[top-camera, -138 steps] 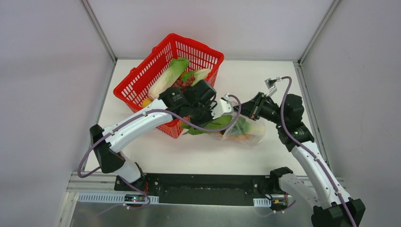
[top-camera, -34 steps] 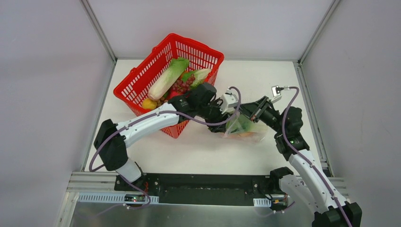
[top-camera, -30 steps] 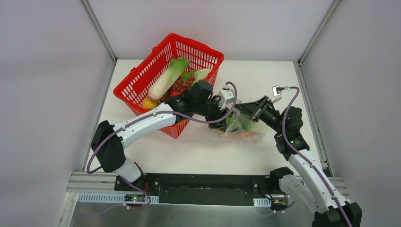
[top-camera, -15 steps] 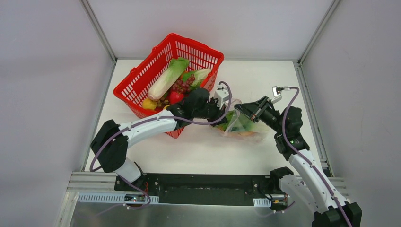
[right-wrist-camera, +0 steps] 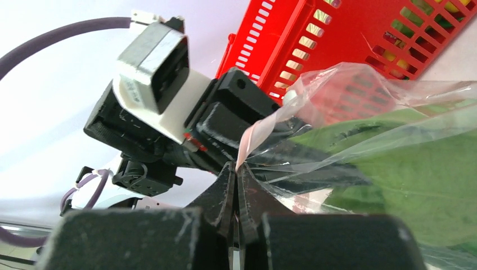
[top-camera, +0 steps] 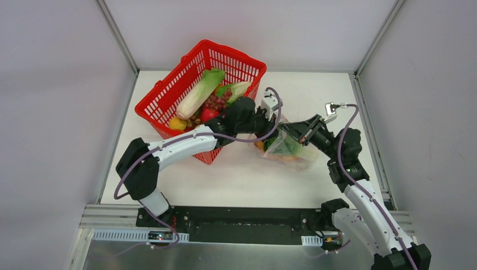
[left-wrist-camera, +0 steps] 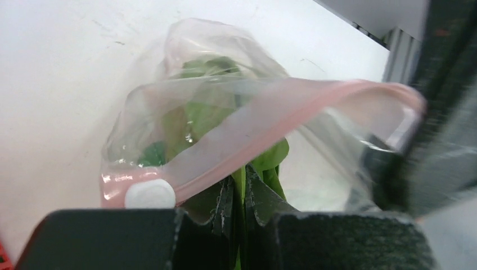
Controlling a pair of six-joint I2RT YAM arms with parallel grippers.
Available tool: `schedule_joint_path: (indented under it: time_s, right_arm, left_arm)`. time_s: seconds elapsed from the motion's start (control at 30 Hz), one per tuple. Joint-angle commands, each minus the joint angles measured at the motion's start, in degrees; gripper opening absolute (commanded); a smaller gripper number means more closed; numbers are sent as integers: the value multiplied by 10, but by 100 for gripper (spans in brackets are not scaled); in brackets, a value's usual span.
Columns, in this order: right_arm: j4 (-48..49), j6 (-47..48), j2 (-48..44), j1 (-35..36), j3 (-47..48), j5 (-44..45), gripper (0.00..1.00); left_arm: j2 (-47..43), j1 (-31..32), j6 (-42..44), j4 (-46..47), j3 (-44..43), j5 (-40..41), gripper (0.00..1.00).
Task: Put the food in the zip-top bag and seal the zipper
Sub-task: Place the fake vegetable in the zipper food storage bag.
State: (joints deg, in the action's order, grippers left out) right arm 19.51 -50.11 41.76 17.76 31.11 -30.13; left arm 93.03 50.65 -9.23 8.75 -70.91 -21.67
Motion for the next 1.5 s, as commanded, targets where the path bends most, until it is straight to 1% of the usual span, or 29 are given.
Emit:
schedule_joint_path:
  time_s: [0.0,0.1,0.17,0.3,0.43,0.5,0.67,0.73,0.8,0.83,1.0,1.03,1.13,1.2,1.23,1.33,1.47]
  right_arm:
    - [61,-31,-19,1,15,-4,0]
    - [71,-43,-20,1,13,-5,0]
    - [77,-48,-20,1,13,-4,0]
    - [80,-53,-21,2,17,-8,0]
    - [79,-54,-24,1,15,-3,0]
    - [77,-56,-26,2,9,9,0]
    - [65,-60,-40,1,-21,73,0]
    - [56,-57,-43,1,-25,94,0]
    - [44,-51,-42,-2,-23,106,0]
    - [41,-48,-39,-3,-22,108,0]
    - [40,-40,-28,-6,-21,102,0]
    - [40,-38,-28,-6,-20,101,0]
    - [40,-26,-27,-9,-17,93,0]
    - [38,-14,-28,-10,-11,85,0]
    - [35,-7,-29,-9,-8,82,0]
    - [32,12,-31,-9,0,69,0]
    - [30,22,-40,-10,-4,78,0]
  left_arm:
    - [7,1,-9,34,-5,86,8]
    - [15,1,-10,37,4,115,11]
    - [21,1,-13,51,8,128,18]
    - [48,1,-24,41,-19,145,28]
    - [65,1,-42,65,-31,135,31]
    - [61,1,-44,64,-30,127,35]
    - [-2,-1,-33,77,13,140,49]
    - [-34,-1,-18,60,18,139,54]
    - [-65,-1,-1,36,20,141,61]
    - [-81,-1,7,26,20,142,66]
    - [-135,-2,38,-36,20,134,75]
    - [-149,-2,43,-40,26,134,78]
    - [-188,-3,62,-61,41,165,87]
    - [-214,-8,81,-83,42,195,96]
    - [-226,-12,86,-98,44,209,99]
    - [-262,-34,103,-128,46,240,99]
    - [-275,-72,105,-200,19,286,99]
